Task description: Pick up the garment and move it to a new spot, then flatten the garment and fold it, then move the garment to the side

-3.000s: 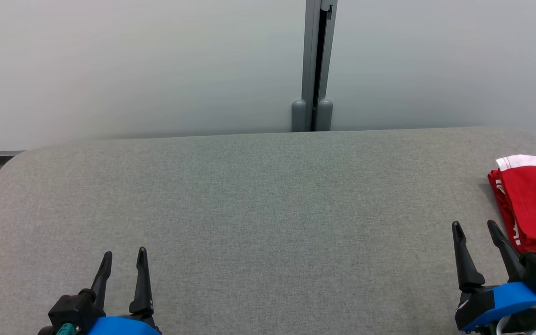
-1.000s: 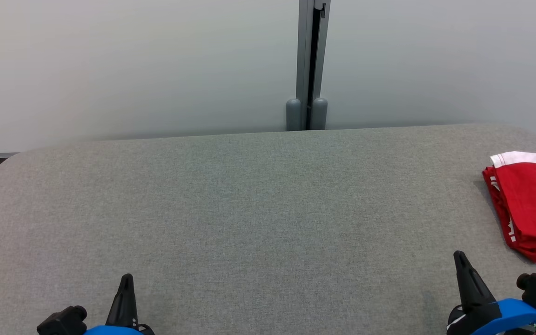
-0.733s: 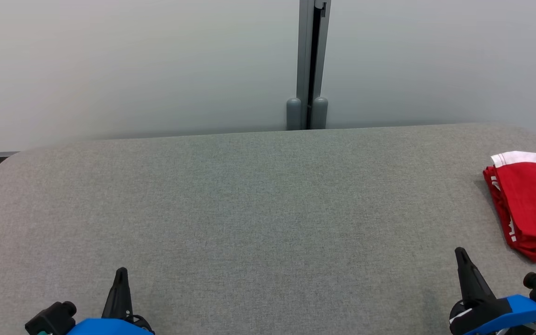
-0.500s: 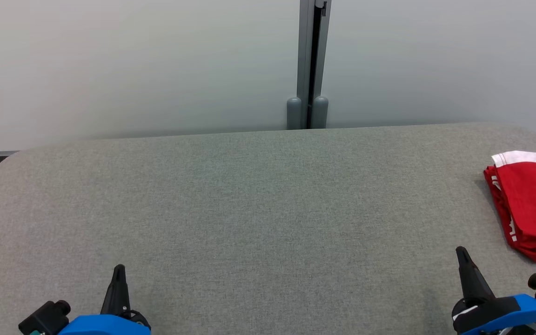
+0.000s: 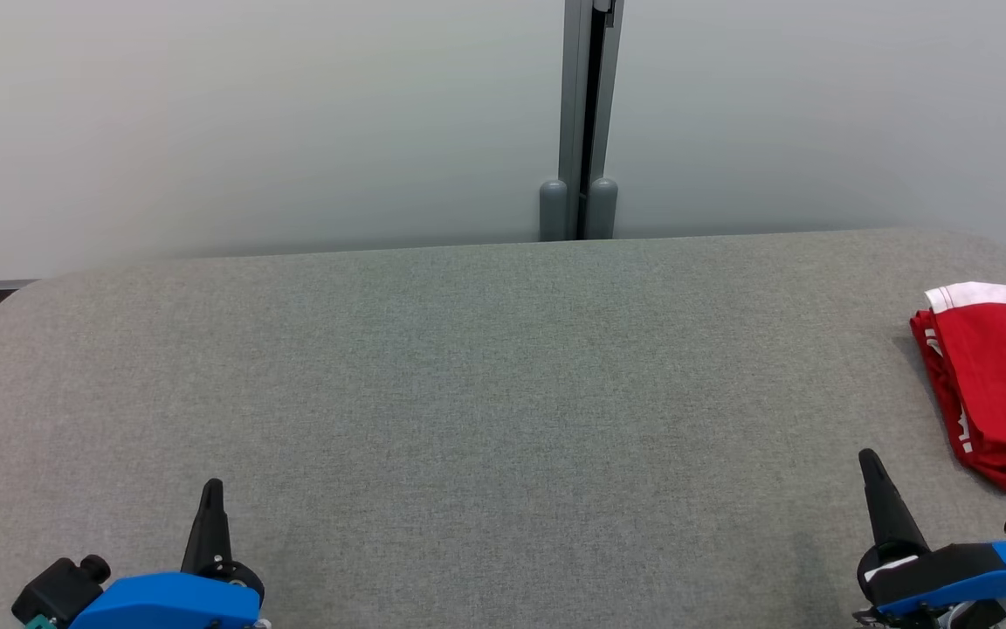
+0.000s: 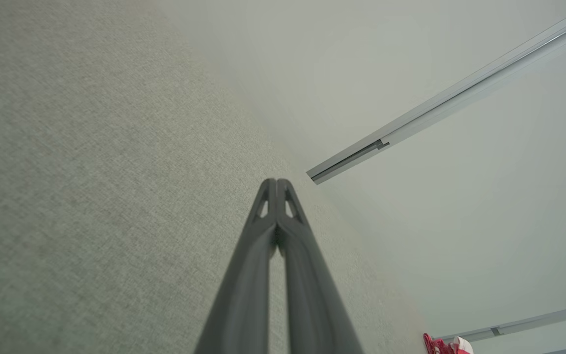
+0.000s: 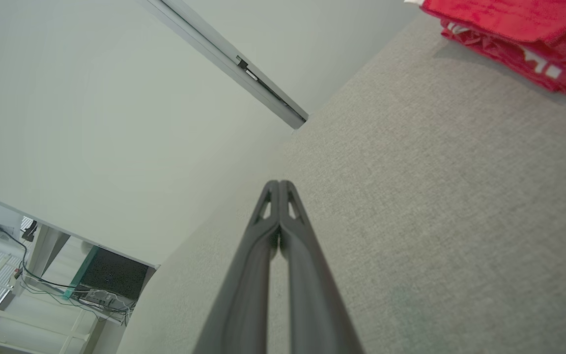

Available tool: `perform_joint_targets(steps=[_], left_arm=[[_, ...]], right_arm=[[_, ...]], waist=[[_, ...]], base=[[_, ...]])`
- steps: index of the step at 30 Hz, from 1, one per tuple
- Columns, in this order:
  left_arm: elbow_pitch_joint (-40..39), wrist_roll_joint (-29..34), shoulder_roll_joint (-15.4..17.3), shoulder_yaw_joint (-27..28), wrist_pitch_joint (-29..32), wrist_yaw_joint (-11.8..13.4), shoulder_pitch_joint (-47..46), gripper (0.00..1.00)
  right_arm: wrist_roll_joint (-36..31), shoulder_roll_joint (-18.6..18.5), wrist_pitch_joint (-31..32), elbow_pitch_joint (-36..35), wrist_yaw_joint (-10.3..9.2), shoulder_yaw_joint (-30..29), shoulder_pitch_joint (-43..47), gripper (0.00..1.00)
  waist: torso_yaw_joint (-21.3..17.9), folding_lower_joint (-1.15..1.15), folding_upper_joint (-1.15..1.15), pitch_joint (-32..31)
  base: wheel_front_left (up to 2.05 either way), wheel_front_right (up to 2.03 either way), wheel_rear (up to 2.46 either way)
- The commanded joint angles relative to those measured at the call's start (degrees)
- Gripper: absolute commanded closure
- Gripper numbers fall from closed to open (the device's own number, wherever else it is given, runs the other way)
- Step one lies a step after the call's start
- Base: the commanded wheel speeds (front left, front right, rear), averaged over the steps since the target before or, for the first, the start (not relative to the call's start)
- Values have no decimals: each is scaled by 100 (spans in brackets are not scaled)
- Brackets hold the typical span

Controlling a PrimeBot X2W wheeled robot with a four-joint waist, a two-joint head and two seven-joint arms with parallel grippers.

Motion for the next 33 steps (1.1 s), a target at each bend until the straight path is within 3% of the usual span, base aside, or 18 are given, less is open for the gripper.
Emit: perform_joint_targets(steps=[1, 33], left_arm=[[-109, -216, 15, 48, 61, -23, -187, 100], [-380, -1933, -34, 309, 550, -36, -349, 100]], right_arm=[[249, 2, 37, -90, 2, -27, -163, 100], [2126, 62, 339, -132, 2, -93, -295, 100]], waist=[[2, 0, 0, 4], [25, 0, 0, 57]], base=[[0, 0, 0], [0, 0, 0]])
